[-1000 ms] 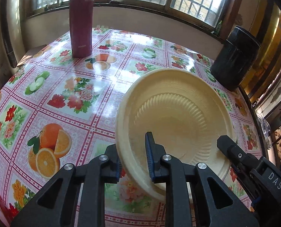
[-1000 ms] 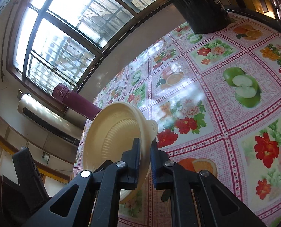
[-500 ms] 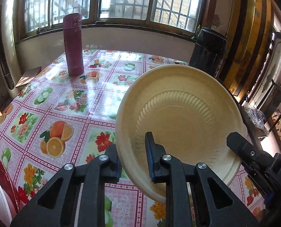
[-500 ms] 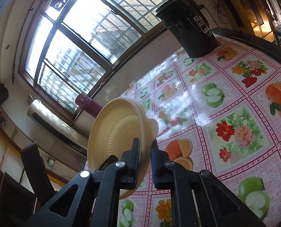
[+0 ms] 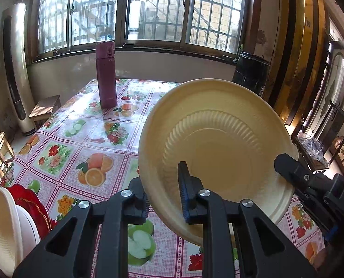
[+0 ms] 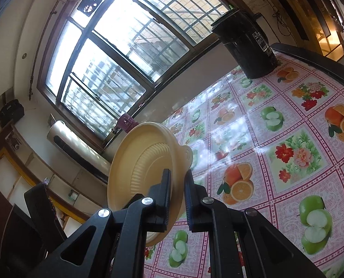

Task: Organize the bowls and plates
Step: 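Carry the cream bowl over to the red plate stack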

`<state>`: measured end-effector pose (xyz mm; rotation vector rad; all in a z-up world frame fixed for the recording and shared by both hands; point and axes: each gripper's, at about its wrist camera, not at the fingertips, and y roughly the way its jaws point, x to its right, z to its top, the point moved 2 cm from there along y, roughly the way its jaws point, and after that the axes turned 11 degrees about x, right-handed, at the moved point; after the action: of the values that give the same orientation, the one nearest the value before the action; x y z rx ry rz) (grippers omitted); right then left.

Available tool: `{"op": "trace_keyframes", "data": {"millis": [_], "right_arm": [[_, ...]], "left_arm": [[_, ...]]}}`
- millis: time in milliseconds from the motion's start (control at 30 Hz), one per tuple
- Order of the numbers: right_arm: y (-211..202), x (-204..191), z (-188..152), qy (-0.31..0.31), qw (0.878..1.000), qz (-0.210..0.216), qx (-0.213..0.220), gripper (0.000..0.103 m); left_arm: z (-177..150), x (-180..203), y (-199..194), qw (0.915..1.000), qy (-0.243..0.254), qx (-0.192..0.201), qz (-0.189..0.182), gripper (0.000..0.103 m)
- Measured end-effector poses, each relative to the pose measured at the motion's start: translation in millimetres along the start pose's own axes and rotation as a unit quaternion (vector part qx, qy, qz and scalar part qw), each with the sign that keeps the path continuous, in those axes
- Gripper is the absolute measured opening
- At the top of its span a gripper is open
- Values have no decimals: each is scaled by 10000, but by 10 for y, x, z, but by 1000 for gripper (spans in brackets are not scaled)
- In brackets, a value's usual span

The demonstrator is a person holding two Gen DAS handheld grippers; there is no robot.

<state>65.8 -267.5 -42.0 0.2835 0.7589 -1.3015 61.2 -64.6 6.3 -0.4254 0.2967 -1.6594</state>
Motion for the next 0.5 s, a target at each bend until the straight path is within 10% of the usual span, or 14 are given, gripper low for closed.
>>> {"op": "trace_keyframes", "data": {"millis": [500], "right_arm": [[-50,-753,-408,-355,9973,595,-262,11]], "left_arm": [[11,-674,-676,9977,-222,467,436,20]]}}
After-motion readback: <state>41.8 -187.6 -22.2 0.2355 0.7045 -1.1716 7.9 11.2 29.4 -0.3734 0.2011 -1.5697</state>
